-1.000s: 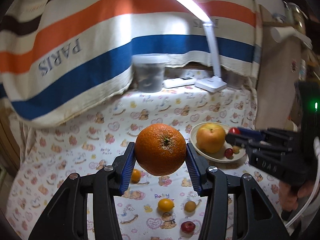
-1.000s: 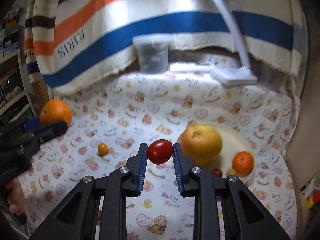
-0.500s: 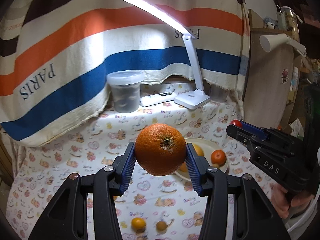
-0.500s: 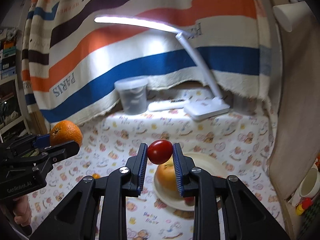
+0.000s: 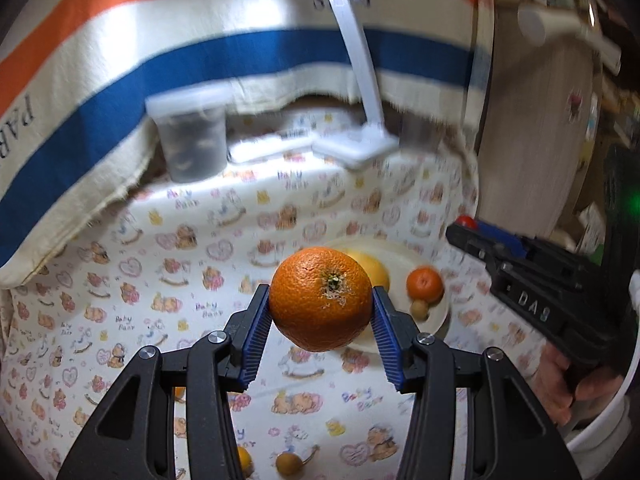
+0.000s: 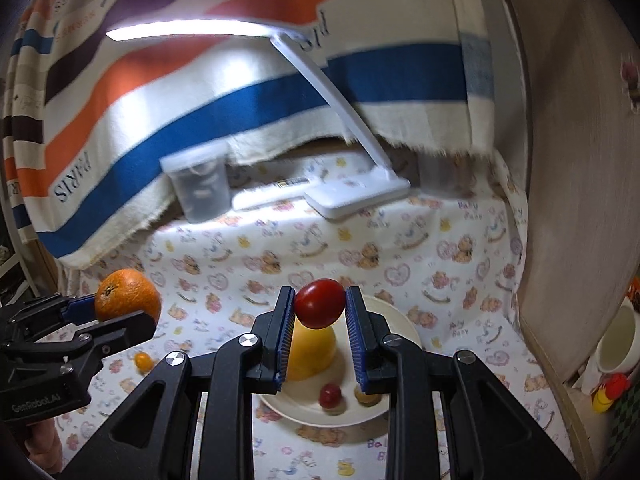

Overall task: Organize fruits
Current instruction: 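Carry the orange and cherry tomato over the cream plate, then lower both fruits onto the plate and open both grippers, then withdraw both open grippers from the plate toward the remaining fruit, then lower the left gripper onto the yellow fruit and close it, then lift the yellow fruit with the left gripper while the right gripper grasps the brown fruit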

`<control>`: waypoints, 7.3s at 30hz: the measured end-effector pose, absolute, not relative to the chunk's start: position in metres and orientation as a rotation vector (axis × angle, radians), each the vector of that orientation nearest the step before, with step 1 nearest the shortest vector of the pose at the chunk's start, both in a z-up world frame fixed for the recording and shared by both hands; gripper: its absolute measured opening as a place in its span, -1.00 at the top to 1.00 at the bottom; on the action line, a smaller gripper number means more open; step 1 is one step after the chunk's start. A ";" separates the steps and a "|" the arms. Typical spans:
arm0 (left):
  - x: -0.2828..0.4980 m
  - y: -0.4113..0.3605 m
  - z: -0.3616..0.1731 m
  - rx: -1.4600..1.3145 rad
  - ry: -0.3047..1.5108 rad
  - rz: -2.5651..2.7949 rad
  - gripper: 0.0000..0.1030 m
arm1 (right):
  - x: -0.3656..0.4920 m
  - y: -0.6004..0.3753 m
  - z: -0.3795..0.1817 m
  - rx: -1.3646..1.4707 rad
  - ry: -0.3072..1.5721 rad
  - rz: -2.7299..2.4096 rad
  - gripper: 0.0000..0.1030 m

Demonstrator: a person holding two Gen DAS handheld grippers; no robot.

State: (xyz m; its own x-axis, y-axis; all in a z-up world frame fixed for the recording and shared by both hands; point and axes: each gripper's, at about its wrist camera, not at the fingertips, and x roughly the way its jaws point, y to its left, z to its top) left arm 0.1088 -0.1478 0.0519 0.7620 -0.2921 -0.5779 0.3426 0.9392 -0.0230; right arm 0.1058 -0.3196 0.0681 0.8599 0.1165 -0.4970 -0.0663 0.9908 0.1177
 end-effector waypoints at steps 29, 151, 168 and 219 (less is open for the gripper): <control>0.162 -0.204 -0.018 0.026 0.949 -0.436 0.07 | 0.154 -0.357 -0.018 0.226 0.996 0.074 0.48; 0.054 -0.012 -0.037 -0.182 0.711 -0.288 0.20 | 0.083 -0.224 0.025 0.065 0.663 0.218 -0.66; 0.065 -0.051 -0.061 0.001 0.770 -0.275 0.17 | 0.077 -0.218 0.027 0.054 0.667 0.234 -0.66; 0.033 -0.008 -0.009 -0.031 0.510 -0.018 0.46 | 0.073 -0.167 -0.017 0.060 0.986 0.588 0.13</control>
